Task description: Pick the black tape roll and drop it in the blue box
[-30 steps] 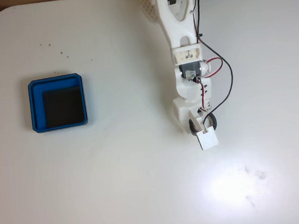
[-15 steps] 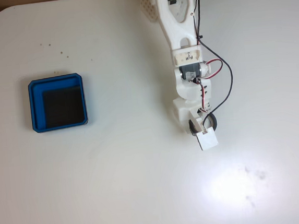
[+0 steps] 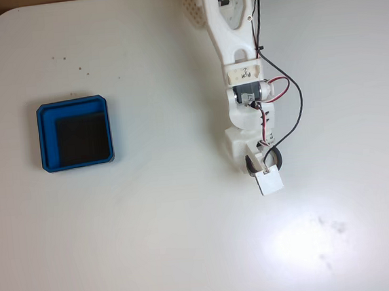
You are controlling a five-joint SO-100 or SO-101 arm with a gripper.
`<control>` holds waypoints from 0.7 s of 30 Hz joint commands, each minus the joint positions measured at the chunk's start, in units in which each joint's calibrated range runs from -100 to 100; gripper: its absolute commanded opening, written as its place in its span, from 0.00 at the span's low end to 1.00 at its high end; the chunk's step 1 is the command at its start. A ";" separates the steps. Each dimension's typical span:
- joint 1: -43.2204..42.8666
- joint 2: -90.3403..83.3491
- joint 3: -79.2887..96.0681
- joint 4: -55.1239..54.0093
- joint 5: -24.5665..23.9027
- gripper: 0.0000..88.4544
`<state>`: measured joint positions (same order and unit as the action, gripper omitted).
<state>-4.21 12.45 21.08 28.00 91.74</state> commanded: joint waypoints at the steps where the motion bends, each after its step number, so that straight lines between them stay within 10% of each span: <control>1: -0.04 -0.32 -4.01 -0.93 -0.23 0.17; 21: 0.05 -0.41 -3.56 -0.44 0.38 0.17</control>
<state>-4.21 12.53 21.08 28.00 91.90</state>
